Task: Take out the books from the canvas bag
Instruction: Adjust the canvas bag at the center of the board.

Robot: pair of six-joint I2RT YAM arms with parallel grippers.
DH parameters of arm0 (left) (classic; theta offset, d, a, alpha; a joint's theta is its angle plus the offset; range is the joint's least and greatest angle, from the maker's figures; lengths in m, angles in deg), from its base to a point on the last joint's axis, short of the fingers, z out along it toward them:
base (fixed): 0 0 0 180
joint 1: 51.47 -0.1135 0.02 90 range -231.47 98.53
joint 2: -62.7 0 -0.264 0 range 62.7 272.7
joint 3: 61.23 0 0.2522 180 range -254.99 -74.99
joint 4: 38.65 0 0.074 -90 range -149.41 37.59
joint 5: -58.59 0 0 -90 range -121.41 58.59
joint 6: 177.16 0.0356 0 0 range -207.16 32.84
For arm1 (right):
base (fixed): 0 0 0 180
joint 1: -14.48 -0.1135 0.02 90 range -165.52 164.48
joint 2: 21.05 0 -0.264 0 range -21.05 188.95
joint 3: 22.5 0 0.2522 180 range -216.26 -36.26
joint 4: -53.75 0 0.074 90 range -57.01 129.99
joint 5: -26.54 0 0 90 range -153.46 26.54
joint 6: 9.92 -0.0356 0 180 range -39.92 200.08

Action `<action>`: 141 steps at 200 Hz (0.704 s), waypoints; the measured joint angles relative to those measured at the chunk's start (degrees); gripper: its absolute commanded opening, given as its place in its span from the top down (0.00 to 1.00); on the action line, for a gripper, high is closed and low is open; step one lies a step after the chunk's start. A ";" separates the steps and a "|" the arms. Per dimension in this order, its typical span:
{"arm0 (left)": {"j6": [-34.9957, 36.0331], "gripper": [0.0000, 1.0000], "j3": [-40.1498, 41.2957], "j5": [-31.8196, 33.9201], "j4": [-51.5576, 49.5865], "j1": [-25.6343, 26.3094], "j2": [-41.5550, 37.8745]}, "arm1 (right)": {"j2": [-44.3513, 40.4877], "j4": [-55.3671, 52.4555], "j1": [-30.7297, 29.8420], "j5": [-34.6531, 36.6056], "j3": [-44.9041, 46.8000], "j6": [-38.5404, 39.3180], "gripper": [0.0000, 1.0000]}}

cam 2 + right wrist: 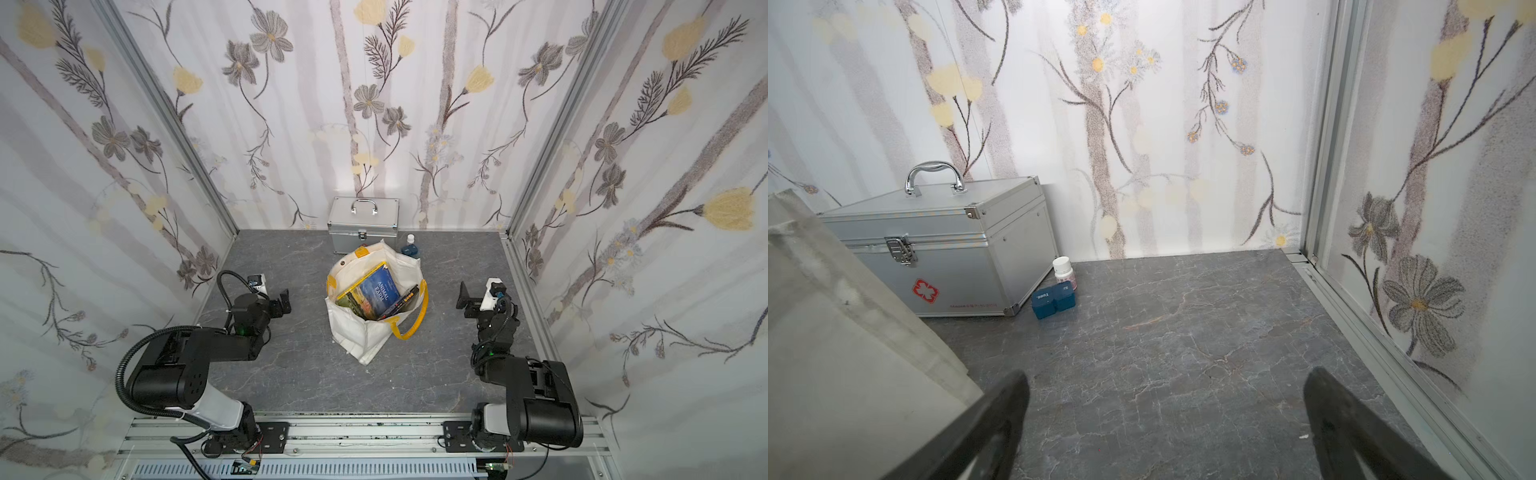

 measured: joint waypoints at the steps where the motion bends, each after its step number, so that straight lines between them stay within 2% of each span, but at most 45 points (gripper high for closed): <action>1: 0.00 0.00 0.00 -0.09 0.00 -0.02 0.00 | 0.00 0.00 0.00 0.00 0.00 0.00 0.00; 141: 0.00 0.00 0.02 -1.68 0.00 -0.42 0.00 | 0.00 0.00 0.00 0.02 0.00 0.02 0.00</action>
